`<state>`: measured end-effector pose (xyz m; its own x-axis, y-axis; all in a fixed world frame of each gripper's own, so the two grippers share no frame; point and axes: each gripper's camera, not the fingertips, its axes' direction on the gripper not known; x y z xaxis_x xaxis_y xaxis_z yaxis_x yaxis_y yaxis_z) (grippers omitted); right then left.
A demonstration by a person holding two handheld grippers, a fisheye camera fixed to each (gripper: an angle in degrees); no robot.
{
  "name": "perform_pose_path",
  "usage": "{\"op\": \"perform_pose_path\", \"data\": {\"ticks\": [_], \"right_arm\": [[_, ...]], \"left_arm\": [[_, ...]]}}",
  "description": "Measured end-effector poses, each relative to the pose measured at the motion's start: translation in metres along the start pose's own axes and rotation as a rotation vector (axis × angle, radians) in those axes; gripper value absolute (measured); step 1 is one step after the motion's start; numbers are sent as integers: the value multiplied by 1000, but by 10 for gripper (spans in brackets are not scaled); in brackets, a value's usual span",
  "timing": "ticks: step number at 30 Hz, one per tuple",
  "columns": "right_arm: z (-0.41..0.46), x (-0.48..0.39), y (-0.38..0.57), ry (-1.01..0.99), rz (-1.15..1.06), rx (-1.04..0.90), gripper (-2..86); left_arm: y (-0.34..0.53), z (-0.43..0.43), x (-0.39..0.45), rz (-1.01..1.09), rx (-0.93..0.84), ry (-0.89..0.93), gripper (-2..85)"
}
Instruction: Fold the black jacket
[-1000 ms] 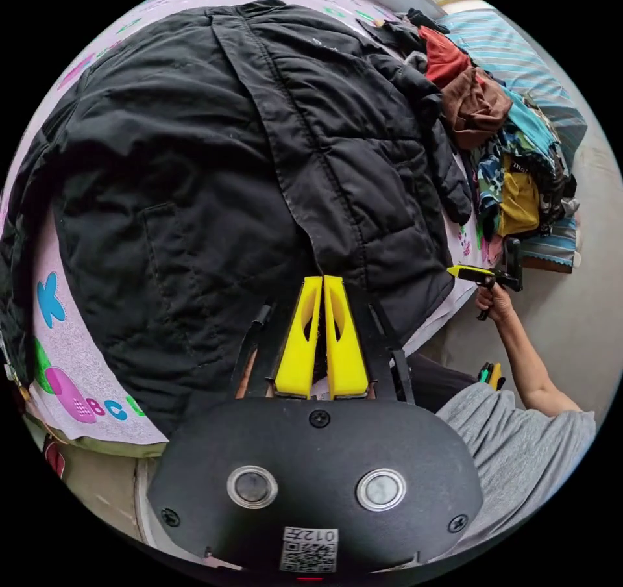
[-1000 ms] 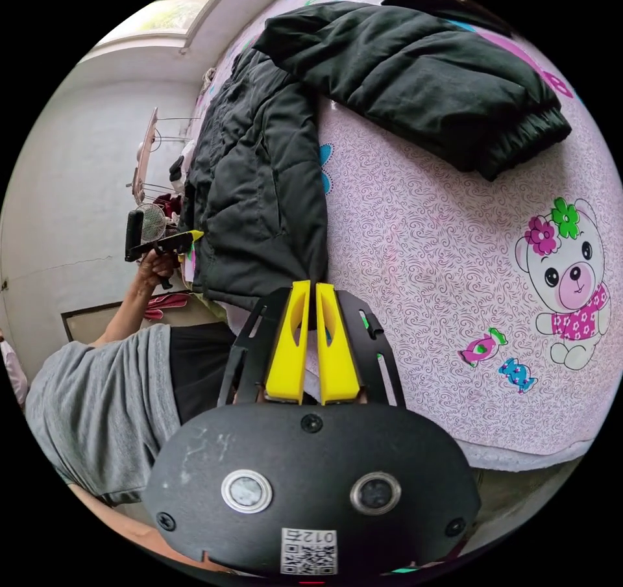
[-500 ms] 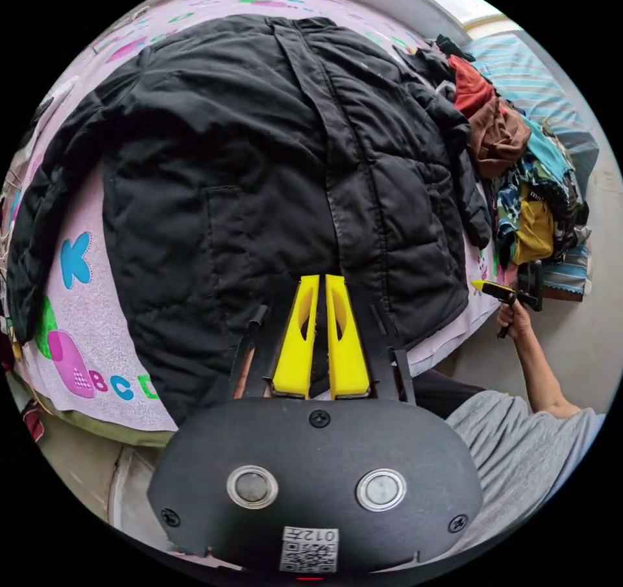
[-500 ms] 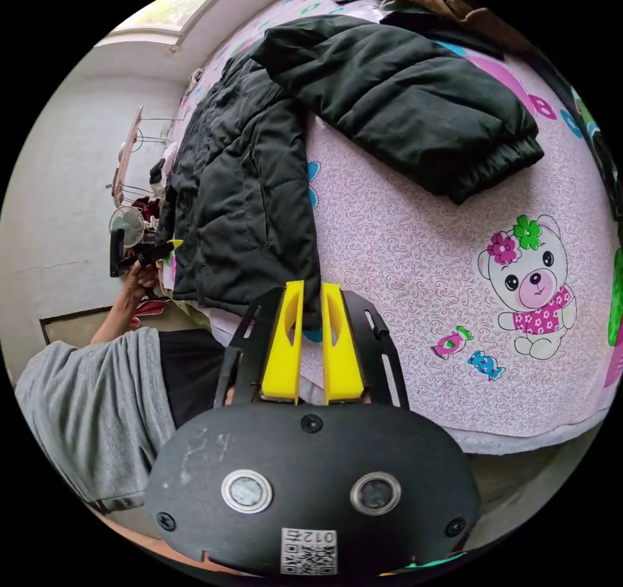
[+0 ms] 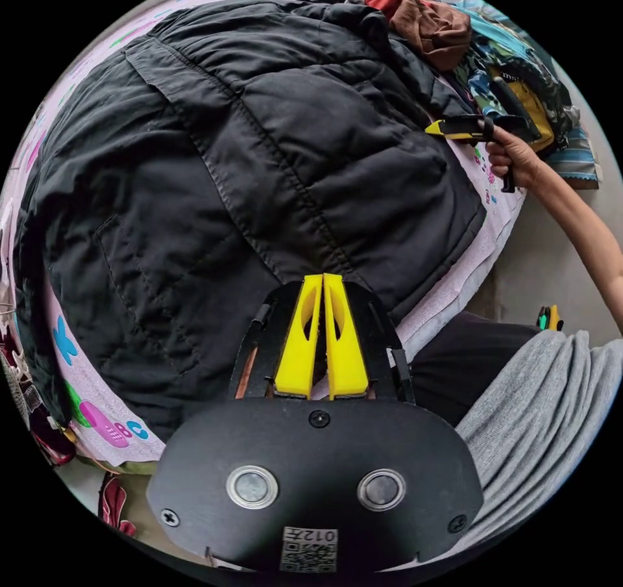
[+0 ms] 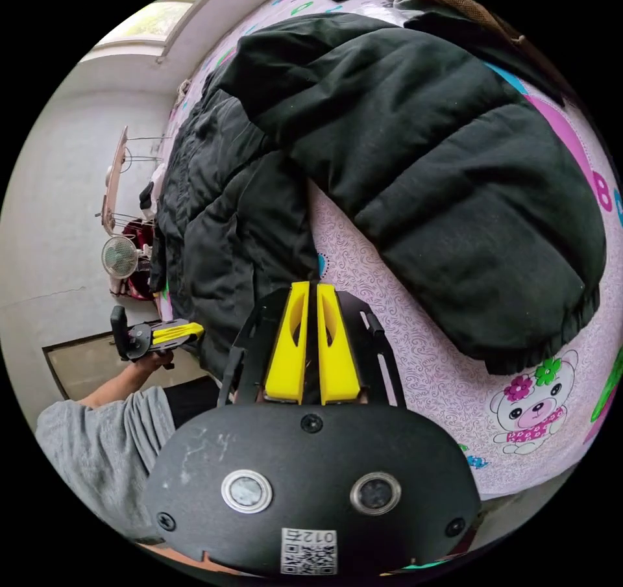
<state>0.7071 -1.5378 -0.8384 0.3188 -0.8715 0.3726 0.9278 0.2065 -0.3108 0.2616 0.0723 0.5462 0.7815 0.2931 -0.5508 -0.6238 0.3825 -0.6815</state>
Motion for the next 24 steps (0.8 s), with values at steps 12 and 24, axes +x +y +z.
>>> {"op": "perform_pose_path", "data": {"ticks": [12, 24], "right_arm": [[49, -73, 90, 308, -351, 202, -6], [339, -218, 6, 423, -688, 137, 3]], "left_arm": [[-1, 4, -2, 72, 22, 13, -1], [-3, 11, -31, 96, 33, 160, -1]]}}
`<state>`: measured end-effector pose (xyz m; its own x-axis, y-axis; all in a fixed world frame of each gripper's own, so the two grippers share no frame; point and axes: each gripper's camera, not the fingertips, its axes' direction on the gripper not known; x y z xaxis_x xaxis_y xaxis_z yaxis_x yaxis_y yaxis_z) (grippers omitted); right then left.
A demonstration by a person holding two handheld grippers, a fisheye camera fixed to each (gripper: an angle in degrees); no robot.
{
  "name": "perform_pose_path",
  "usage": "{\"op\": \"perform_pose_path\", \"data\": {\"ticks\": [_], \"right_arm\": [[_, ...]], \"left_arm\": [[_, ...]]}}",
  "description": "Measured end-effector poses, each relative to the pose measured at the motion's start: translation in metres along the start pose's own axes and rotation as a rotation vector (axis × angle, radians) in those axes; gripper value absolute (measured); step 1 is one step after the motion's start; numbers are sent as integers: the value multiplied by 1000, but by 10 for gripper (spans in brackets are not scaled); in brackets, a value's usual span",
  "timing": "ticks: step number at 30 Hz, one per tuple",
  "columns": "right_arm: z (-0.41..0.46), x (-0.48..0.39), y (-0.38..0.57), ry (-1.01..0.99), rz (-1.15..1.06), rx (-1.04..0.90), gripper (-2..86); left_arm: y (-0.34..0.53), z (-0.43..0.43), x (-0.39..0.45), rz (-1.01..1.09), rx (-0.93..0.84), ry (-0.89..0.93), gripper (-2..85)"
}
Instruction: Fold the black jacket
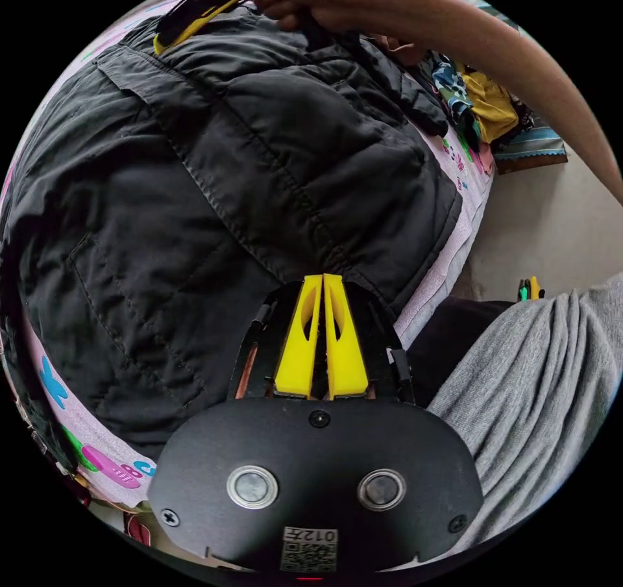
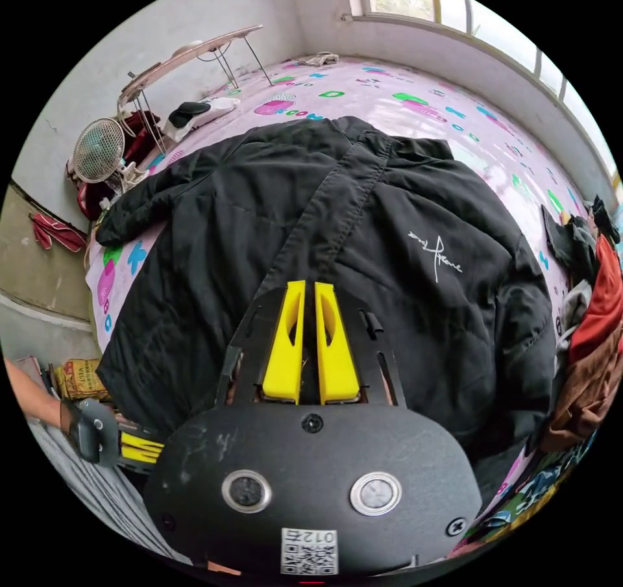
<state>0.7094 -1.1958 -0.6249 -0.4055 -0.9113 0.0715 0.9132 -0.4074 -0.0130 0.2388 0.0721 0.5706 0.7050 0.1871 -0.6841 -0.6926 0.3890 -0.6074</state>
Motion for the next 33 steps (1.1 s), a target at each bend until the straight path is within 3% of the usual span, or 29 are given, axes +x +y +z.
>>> {"op": "perform_pose_path", "data": {"ticks": [8, 13, 18, 23, 26, 33], "right_arm": [[104, 20, 24, 45, 213, -142, -9], [123, 26, 55, 56, 276, -179, -9], [101, 56, 126, -98, 317, -187, -8], [1, 75, 301, -44, 236, -106, 9], [-28, 71, 428, 9, 223, -147, 24], [-2, 55, 628, 138, 225, -284, 13]], "left_arm": [[1, 3, -3, 3, 10, 13, -1], [2, 5, 6, 7, 20, -31, -1], [2, 8, 20, 59, 16, -90, -1], [-3, 2, 31, 26, -18, -132, -1], [5, -20, 42, -14, 78, -186, -1], [-8, 7, 53, -107, 18, -352, 0]]}}
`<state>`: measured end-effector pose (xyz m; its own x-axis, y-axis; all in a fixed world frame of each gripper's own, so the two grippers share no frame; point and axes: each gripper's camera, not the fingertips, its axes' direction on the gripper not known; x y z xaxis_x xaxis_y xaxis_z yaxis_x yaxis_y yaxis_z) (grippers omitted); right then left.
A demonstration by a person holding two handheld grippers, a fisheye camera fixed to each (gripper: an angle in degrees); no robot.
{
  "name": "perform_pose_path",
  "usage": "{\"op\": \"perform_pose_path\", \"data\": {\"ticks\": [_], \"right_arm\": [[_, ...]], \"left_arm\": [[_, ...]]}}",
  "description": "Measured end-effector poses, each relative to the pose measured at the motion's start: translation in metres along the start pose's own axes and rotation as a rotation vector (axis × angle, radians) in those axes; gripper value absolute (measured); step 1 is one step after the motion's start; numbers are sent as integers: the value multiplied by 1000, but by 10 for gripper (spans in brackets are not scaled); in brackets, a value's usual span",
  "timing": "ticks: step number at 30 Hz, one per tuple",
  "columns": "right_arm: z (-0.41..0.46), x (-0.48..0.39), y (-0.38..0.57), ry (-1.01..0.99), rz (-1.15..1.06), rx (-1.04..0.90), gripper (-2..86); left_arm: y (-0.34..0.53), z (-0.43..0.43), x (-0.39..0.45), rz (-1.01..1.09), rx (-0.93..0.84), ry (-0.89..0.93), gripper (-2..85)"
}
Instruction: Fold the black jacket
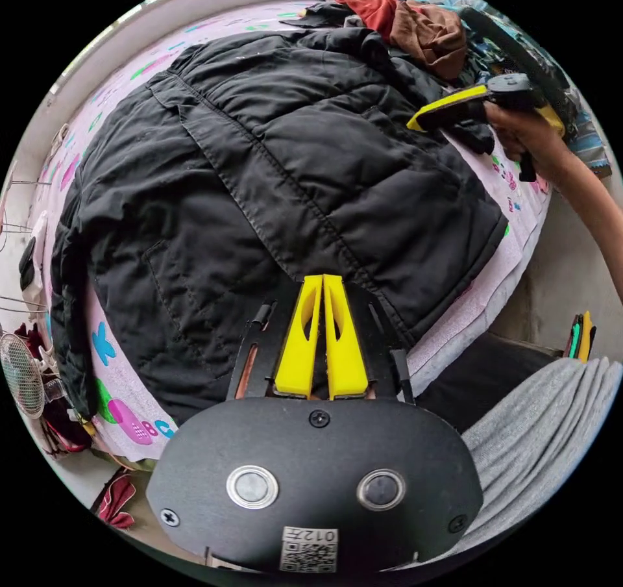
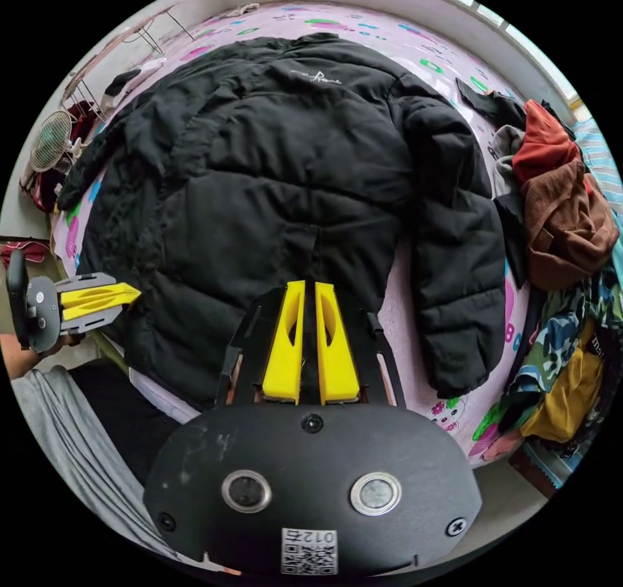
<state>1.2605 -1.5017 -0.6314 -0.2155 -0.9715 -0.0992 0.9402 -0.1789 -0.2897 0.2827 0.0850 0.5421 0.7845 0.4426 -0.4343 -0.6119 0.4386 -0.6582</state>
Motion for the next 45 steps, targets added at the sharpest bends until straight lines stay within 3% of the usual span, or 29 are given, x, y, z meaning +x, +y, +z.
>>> {"op": "perform_pose_path", "data": {"ticks": [5, 13, 19, 24, 30, 36, 45], "right_arm": [[37, 14, 61, -17, 23, 0, -2], [45, 17, 130, -73, -65, 3, -5], [52, 7, 195, -86, -87, 15, -7], [23, -40, 245, -1, -78, 69, -9], [-25, -205, 272, 28, -257, 230, -8], [-36, -425, 254, 21, -517, 322, 31], [-10, -686, 239, 132, -838, 383, 98]], "left_arm": [[-2, 13, 22, 71, -19, -113, 0], [-5, 14, 16, -35, -66, -98, 2], [28, -1, -34, -299, -25, 43, 1], [116, -14, -143, -664, 122, 261, 7], [254, -22, -282, -1159, 322, 362, 25], [392, -14, -390, -1554, 525, 420, 67], [476, 28, -472, -1684, 673, 590, 117]]}}
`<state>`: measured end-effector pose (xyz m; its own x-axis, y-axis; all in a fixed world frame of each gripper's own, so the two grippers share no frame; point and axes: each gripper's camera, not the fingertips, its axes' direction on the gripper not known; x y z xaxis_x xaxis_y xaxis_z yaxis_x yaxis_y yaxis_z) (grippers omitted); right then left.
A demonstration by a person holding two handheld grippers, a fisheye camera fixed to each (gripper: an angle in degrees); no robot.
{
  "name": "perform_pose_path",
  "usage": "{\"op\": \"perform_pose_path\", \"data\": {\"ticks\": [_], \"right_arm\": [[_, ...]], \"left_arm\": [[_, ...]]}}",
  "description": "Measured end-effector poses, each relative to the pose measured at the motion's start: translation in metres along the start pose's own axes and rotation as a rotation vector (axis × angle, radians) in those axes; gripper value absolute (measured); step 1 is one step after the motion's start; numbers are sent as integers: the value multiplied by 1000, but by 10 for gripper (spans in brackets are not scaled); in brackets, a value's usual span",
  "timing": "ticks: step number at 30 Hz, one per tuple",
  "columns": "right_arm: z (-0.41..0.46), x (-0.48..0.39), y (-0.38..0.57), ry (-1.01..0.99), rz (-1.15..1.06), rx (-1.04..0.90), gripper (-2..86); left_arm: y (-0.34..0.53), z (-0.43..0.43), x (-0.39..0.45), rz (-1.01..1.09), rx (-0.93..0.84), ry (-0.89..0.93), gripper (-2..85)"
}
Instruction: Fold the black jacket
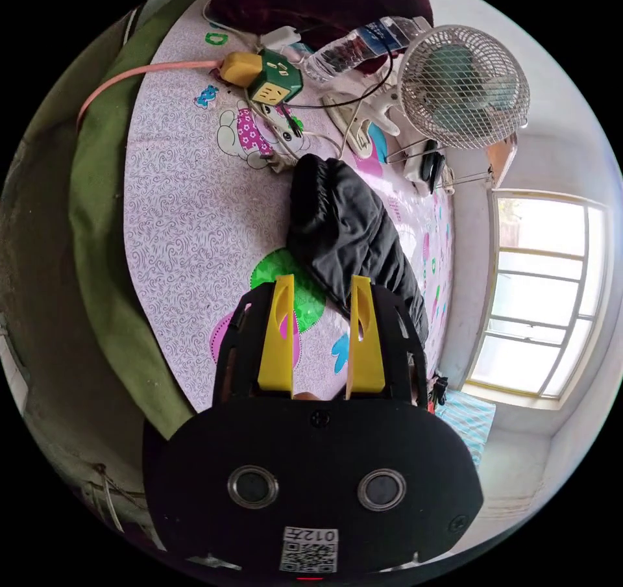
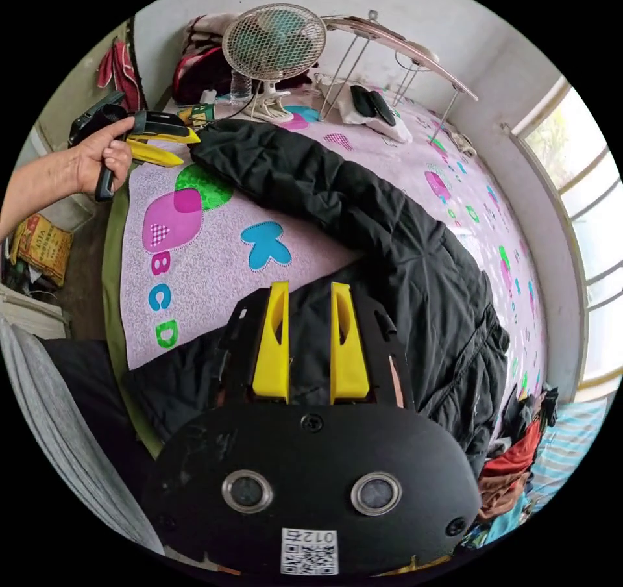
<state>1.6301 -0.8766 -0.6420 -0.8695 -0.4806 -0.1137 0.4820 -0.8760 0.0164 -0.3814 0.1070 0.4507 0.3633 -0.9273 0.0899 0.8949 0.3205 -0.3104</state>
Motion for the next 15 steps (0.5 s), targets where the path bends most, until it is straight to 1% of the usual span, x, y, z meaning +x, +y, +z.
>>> {"op": "perform_pose_path", "data": {"ticks": [2, 8, 11, 15], "right_arm": [[14, -38, -32, 33, -94, -2, 103], [58, -104, -87, 74, -273, -8, 113], [83, -123, -109, 100, -340, -17, 122], [107, -124, -130, 90, -361, -56, 127]], "left_arm": [[-11, 1, -11, -19, 2, 21, 120], [-38, -1, -39, -57, 1, 58, 110], [-47, -6, -52, -58, 7, 73, 94], [-60, -21, -68, -68, -6, 170, 76]]}}
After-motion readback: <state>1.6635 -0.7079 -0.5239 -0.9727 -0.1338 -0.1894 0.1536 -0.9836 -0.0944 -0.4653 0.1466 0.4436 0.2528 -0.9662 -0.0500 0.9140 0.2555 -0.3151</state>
